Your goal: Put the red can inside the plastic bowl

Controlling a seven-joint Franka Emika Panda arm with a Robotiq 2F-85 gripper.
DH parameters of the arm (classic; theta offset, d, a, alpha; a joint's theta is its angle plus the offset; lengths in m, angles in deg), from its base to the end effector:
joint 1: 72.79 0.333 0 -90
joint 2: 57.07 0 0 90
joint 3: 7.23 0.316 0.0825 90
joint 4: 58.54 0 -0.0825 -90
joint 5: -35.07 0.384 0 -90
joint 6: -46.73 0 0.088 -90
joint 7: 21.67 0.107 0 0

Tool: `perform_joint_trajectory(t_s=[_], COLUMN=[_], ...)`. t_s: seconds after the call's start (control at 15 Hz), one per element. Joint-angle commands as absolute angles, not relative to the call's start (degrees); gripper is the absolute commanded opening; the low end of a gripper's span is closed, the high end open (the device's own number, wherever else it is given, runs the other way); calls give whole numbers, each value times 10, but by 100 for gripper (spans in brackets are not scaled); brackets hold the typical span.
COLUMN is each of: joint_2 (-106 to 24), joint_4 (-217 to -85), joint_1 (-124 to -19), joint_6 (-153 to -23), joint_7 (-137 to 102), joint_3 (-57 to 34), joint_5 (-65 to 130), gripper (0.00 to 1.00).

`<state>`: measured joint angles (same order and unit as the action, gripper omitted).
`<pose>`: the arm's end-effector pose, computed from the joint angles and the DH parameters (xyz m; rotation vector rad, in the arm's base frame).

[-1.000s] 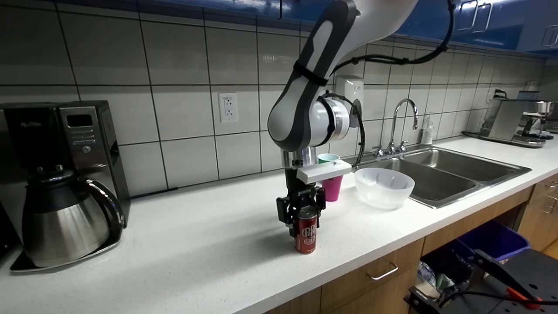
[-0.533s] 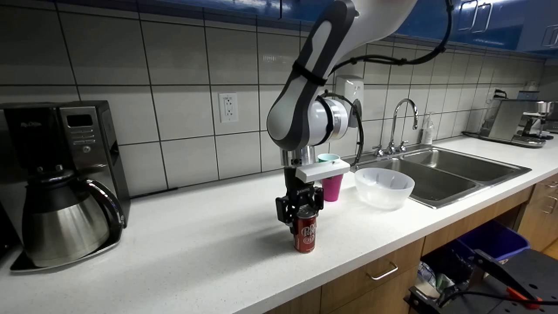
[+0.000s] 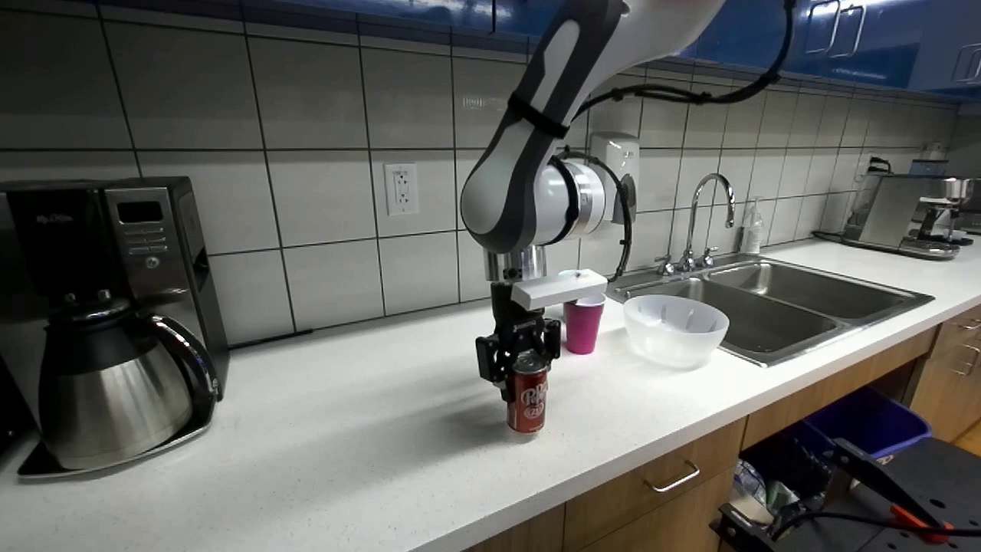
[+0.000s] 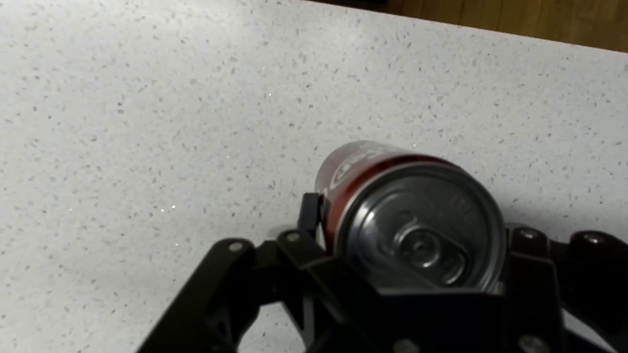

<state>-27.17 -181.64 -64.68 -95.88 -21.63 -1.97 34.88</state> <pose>0.5293 0.1280 0.1412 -3.0848 -0.3523 0.2852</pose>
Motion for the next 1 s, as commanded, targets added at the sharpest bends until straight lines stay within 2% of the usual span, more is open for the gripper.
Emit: perform_joint_trajectory(t_s=[0.0,0.93], joint_2=[-318,-454], joint_4=[-1822,-1900], joint_1=[-633,-645], joint_6=[-921,-891], joint_7=[-193,-155], joint_3=[-25,-48], joint_5=[332,324], gripper=[41,41])
